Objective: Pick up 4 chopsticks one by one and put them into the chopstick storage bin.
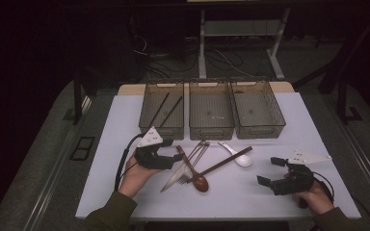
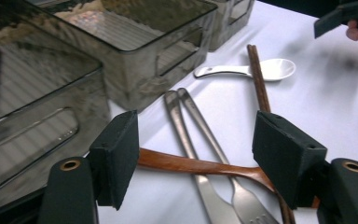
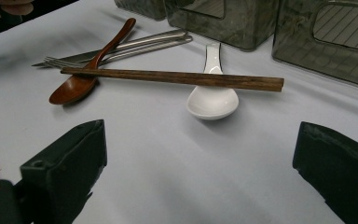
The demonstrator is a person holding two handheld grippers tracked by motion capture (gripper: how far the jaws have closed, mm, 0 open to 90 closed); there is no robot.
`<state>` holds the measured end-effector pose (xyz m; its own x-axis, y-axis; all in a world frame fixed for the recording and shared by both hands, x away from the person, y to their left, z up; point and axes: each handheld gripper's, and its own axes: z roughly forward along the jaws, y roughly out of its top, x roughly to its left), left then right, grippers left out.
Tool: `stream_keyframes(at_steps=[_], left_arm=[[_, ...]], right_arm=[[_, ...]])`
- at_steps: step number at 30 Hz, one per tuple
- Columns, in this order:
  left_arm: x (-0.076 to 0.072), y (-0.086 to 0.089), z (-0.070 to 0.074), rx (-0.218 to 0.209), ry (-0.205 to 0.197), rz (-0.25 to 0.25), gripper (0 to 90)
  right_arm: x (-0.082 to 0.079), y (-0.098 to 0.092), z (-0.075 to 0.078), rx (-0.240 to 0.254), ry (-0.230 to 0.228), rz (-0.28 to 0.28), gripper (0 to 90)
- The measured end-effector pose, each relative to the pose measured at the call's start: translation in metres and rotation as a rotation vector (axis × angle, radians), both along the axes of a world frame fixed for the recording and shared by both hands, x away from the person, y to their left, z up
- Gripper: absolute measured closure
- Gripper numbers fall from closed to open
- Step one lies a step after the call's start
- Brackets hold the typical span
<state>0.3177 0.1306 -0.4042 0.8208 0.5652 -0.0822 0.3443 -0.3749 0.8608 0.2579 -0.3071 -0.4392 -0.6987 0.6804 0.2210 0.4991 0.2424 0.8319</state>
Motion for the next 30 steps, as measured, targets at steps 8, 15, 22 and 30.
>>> stream_keyframes(at_steps=[8,15,22,30], left_arm=[[-0.001,-0.012,-0.003,-0.028,0.019,-0.035,35.9],[0.0,-0.026,-0.006,-0.027,0.049,-0.074,42.8],[0.001,-0.039,-0.009,-0.015,0.069,-0.098,51.7],[0.005,-0.052,-0.011,0.004,0.088,-0.113,59.3]], right_arm=[[0.0,0.001,0.0,-0.003,0.002,0.005,2.5],[0.0,0.002,0.0,-0.006,0.0,0.008,2.5],[0.0,0.002,0.0,-0.006,0.002,0.007,2.6],[0.0,0.002,-0.001,-0.007,0.002,0.007,2.5]])
